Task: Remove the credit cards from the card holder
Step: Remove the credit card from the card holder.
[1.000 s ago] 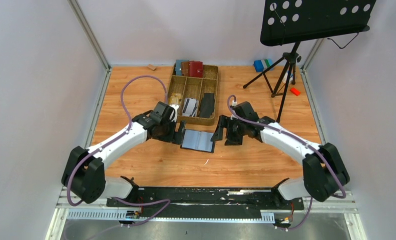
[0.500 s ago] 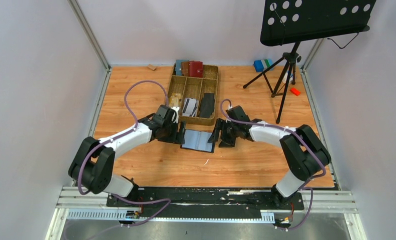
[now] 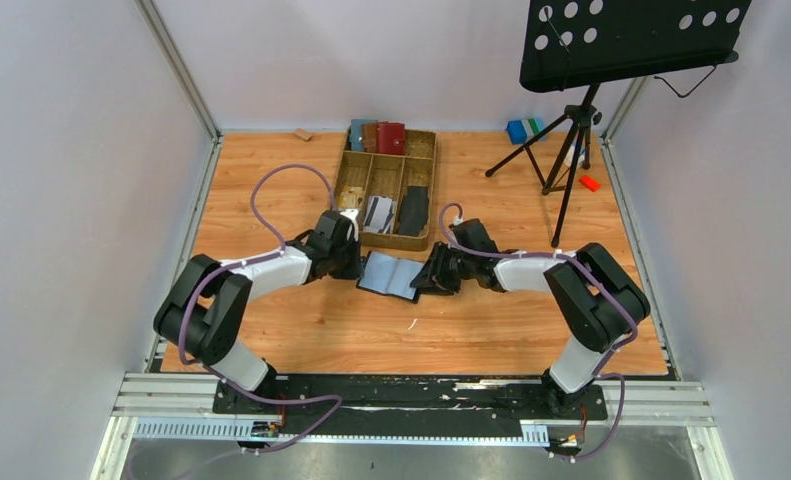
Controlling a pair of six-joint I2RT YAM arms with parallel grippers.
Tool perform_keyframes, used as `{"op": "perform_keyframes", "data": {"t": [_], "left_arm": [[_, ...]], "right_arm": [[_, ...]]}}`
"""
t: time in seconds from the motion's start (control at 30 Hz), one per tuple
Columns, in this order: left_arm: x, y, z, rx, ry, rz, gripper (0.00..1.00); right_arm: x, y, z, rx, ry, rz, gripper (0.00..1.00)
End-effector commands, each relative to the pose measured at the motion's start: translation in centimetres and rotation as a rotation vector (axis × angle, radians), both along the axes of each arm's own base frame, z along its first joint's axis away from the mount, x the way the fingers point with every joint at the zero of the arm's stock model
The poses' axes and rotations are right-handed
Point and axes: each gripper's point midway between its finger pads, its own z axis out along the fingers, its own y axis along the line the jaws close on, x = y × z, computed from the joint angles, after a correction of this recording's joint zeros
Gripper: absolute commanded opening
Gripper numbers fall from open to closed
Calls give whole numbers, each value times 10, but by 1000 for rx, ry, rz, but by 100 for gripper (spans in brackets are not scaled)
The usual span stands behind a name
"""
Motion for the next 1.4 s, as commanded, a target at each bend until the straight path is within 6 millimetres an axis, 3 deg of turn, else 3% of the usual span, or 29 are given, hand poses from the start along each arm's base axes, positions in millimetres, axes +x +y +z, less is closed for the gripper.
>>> {"op": "perform_keyframes", "data": {"t": [0.0, 0.1, 0.23, 0.37, 0.53, 0.6, 0.83, 0.9, 1.1, 1.27, 1.37], "left_arm": [[-9, -15, -10, -58, 39, -49, 4], [-17, -12, -1, -76, 19, -59, 0], [-29, -6, 9, -77, 10, -86, 0], [-50, -8, 12, -132, 45, -107, 0], [-70, -5, 27, -197, 23, -114, 0], [-76, -4, 30, -209, 24, -126, 0], [-102, 2, 27, -233, 80, -129, 1], [-109, 5, 32, -237, 84, -142, 12], [-123, -4, 72, -377, 26, -176, 65], [-141, -15, 100, -510, 39, -170, 79], [-140, -5, 99, -467, 1, -119, 84]], "right_arm": [[14, 28, 45, 194, -122, 21, 33], [18, 34, 63, 239, -173, 35, 34], [17, 40, 70, 255, -181, 43, 37], [10, 49, 75, 265, -188, 64, 23], [-7, 58, 64, 213, -132, 96, 10], [-17, 63, 67, 218, -140, 110, 0], [-52, 71, 70, 139, -137, 204, 0], [-57, 68, 72, 97, -148, 211, 0], [-65, 56, 96, 82, -158, 200, 0], [-68, 48, 113, 94, -116, 149, 2], [-64, 37, 112, 90, -1, 91, 0]]}}
